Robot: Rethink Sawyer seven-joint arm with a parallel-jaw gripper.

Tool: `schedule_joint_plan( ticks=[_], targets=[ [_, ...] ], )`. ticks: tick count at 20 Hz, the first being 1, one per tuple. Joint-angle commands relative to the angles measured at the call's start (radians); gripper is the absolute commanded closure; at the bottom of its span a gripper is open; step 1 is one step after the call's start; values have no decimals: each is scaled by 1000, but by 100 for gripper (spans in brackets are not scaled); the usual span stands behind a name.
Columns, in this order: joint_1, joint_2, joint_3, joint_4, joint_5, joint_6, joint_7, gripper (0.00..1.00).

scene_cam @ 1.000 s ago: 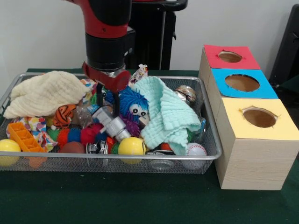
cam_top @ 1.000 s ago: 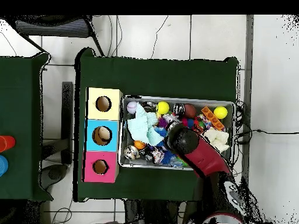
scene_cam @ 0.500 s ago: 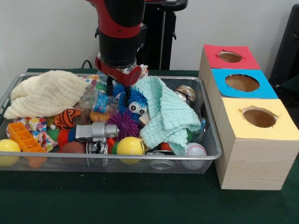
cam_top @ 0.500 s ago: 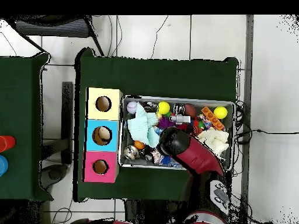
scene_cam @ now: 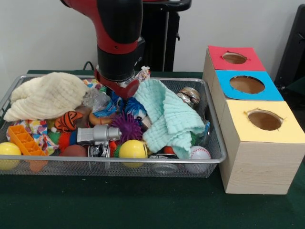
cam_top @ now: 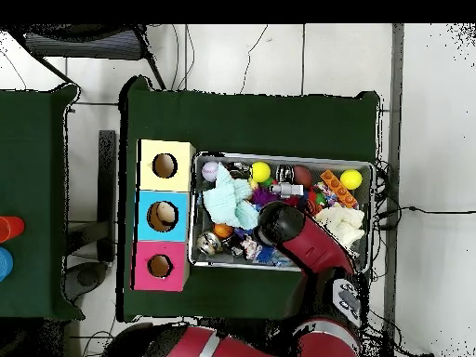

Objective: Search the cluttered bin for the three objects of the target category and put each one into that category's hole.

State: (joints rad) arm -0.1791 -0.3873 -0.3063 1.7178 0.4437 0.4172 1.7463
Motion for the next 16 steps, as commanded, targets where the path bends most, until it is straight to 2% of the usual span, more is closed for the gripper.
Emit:
schedule_joint_plan(
  ticks=[1, 7, 12, 16],
  targets=[
    [-2, 88, 34, -39, 53, -43, 274, 0],
    [18, 57, 24, 4, 71, -92, 290, 0],
    [39, 20, 22, 59, 87, -196, 308, 0],
    [42, -11, 10, 67, 90, -182, 295, 0]
  ],
)
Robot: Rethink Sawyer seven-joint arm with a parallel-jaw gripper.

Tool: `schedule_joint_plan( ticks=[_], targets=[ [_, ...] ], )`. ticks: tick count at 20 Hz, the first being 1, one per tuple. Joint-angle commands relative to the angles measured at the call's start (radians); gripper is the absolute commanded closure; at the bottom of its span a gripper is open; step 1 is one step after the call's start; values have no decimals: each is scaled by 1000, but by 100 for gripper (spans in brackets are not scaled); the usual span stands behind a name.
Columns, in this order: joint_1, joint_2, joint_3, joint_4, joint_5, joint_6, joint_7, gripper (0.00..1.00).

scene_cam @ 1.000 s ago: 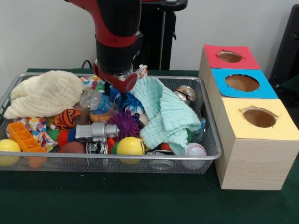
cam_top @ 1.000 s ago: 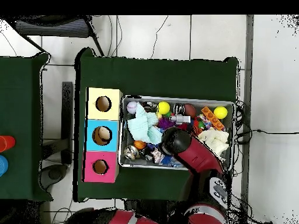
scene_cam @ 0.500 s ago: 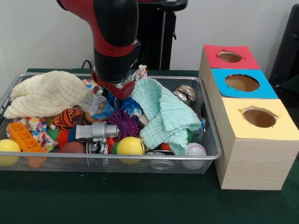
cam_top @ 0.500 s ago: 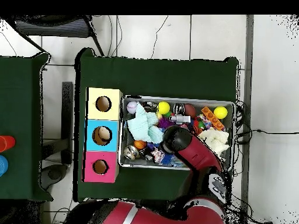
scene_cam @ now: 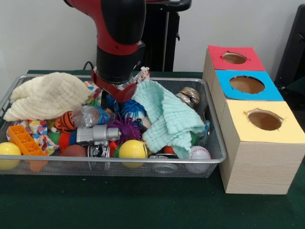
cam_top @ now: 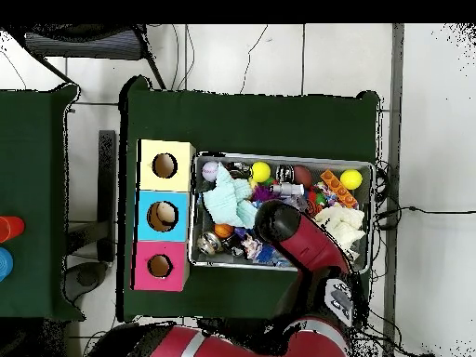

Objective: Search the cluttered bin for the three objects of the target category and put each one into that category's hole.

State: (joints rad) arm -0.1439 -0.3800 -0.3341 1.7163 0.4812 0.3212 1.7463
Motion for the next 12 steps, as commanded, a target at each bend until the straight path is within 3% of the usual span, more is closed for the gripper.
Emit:
schedule_joint_plan(
  ticks=[1, 5, 12],
  targets=[
    [10, -23, 34, 68, 53, -80, 294, 0],
    [28, -43, 20, 65, 54, -79, 292, 0],
    [66, -42, -33, 45, 63, 16, 304, 0]
  ],
)
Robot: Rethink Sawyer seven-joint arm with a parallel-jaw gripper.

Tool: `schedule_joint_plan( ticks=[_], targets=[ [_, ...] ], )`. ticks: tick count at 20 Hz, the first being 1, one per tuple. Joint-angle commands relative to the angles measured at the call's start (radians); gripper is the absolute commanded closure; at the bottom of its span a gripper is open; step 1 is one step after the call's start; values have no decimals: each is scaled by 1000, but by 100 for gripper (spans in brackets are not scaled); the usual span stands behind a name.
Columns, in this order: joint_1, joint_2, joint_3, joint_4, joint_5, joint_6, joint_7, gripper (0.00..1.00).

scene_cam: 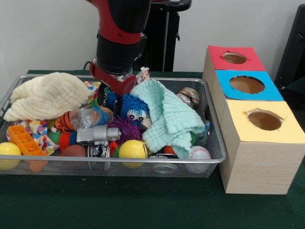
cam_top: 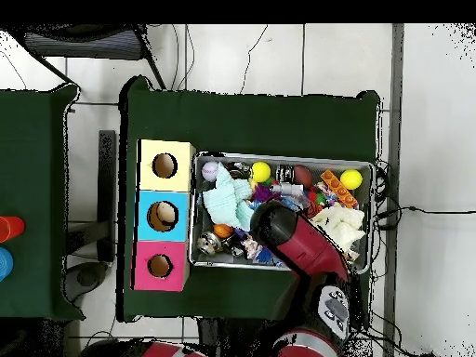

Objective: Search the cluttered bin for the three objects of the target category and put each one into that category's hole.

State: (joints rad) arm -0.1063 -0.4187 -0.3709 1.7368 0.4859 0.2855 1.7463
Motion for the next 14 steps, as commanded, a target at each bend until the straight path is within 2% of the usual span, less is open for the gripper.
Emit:
schedule_joint_plan(
  ticks=[1, 5, 14],
  targets=[
    [33, -3, -1, 23, 59, 57, 305, 0],
    [24, 8, 12, 24, 71, 31, 294, 0],
    [-73, 38, 143, 52, 66, -174, 261, 0]
  ],
)
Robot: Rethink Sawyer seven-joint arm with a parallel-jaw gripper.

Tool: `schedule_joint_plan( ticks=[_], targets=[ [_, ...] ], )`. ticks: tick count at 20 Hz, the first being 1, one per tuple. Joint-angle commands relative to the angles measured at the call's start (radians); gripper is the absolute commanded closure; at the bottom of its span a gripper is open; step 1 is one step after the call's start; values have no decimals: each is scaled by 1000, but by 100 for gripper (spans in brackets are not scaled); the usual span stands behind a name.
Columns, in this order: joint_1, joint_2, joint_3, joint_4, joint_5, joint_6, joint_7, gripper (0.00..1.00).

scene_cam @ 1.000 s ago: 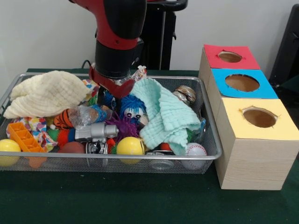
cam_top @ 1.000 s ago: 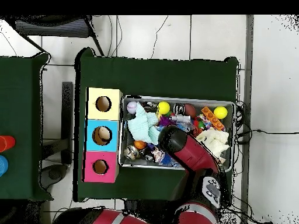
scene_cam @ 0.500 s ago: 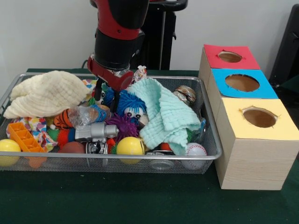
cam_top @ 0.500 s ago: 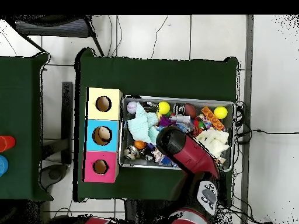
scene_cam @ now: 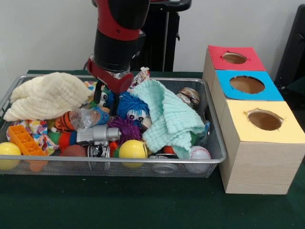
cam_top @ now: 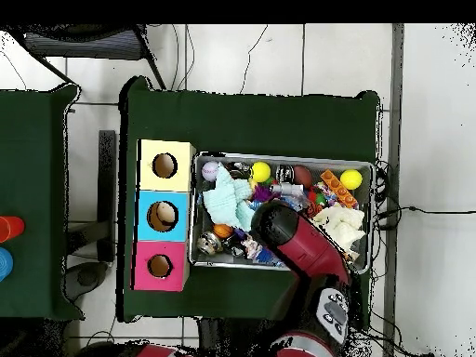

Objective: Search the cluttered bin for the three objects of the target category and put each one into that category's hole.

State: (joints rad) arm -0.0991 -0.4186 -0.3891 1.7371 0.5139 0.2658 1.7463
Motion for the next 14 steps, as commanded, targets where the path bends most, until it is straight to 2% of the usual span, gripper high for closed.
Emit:
schedule_joint_plan(
  ticks=[1, 5, 8, 14],
  targets=[
    [-85, 47, 168, 44, 37, -164, 262, 0],
    [-127, 69, 214, 37, 10, -264, 267, 0],
    [-151, 87, 243, 39, 3, -294, 267, 0],
    [-134, 94, 236, 33, 29, -287, 267, 0]
  ],
)
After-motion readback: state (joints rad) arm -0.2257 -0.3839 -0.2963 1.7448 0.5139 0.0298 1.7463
